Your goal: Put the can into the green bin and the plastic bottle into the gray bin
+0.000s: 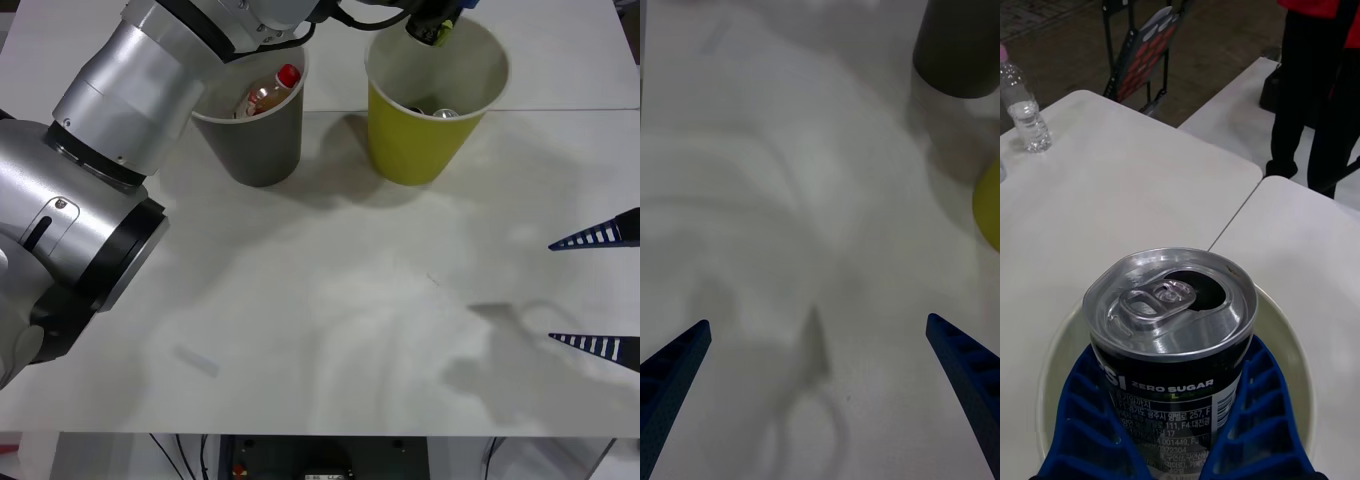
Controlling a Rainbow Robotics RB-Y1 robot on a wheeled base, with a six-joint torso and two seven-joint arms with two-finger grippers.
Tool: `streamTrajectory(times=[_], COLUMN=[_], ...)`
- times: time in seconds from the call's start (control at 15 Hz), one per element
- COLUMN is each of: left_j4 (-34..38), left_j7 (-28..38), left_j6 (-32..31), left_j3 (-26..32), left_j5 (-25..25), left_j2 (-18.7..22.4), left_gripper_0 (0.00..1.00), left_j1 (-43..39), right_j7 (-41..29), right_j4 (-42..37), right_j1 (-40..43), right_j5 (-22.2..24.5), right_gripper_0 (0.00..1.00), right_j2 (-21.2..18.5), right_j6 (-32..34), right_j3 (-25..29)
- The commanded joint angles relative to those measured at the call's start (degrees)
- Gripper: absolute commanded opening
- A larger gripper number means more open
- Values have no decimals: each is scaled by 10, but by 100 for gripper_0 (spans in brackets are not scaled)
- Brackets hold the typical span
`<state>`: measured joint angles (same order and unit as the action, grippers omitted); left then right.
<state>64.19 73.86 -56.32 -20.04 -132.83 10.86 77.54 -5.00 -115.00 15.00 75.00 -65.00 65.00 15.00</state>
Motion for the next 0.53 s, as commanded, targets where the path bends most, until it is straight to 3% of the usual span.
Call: streamTrajectory(times=[0.07, 0.33, 0.47, 0.53], left_j4=[-46, -51, -51, -51], left_j7=[-14, -13, -13, -14], left_j6=[29, 29, 29, 29], left_j3=[0, -11, -11, -11], left_j5=[-1, -5, -5, -7], left_j2=[-16, -24, -23, -23], left_gripper_0=[0, 0, 13, 74], left_j1=[13, 13, 13, 13], right_j7=[0, 0, 0, 0], right_j4=[0, 0, 0, 0], right_j1=[0, 0, 0, 0], right_j5=[0, 0, 0, 0], right_gripper_0=[100, 100, 100, 100], right_j2=[0, 0, 0, 0], right_j6=[0, 0, 0, 0], right_j3=[0, 0, 0, 0])
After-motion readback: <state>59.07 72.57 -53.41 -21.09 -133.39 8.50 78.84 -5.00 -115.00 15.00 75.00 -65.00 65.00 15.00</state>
